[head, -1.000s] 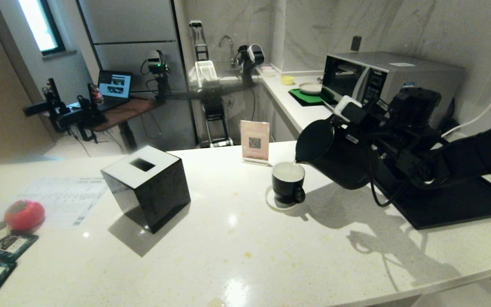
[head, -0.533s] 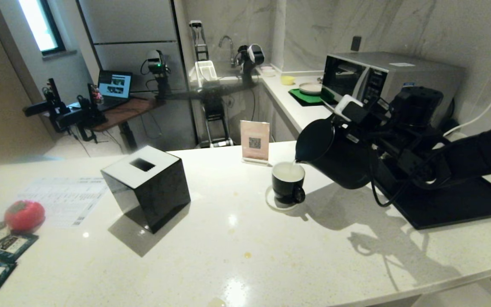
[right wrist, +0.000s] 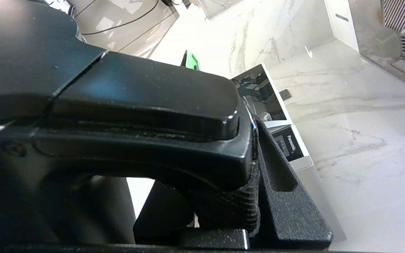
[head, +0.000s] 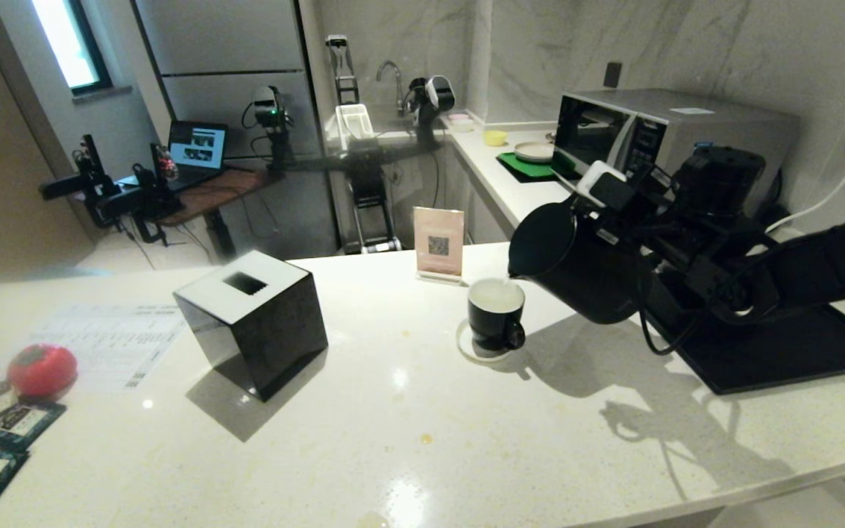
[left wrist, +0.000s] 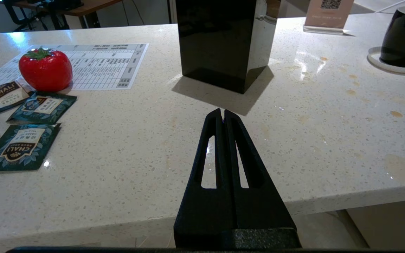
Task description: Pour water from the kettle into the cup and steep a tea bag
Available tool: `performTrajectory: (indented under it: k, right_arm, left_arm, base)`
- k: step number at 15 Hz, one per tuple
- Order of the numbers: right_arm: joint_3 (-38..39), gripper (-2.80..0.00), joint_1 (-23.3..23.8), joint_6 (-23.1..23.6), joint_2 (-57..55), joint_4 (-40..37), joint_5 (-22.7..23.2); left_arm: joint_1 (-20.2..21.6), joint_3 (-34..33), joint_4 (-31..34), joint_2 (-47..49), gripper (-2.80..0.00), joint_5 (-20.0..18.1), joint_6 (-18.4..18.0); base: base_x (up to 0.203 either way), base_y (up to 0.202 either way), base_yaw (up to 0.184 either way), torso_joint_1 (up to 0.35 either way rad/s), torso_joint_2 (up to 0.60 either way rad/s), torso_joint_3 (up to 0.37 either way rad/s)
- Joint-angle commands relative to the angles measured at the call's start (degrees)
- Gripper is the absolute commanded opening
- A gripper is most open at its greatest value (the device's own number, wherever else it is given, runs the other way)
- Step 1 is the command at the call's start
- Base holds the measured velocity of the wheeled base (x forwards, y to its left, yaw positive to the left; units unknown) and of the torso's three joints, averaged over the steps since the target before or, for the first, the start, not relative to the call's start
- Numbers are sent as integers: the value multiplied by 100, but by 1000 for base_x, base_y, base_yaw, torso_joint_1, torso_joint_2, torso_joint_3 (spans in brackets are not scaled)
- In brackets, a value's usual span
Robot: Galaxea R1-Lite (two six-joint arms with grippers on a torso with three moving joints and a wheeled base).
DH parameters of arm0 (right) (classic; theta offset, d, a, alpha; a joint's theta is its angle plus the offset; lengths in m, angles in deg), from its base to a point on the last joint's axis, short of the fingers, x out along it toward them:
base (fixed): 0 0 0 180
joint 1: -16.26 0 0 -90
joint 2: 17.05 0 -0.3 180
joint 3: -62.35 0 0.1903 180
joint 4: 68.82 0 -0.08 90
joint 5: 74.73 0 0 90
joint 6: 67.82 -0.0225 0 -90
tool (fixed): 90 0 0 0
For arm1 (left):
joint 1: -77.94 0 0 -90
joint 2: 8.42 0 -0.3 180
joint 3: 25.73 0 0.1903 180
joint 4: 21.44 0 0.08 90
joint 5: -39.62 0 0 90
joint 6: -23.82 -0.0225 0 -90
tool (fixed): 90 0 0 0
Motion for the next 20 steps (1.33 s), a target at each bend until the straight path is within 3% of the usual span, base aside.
performTrajectory:
  k: [1, 20]
  right_arm:
    - [8, -280, -1, 34, 16, 33, 7]
    - [328, -280, -4, 43, 60, 323, 165]
  left_arm:
    - [0, 0, -2, 8, -280, 3, 4]
    - [0, 0, -2, 8, -280, 3, 4]
  base:
    - [0, 0, 0, 0, 0, 0]
    - [0, 0, 0, 0, 0, 0]
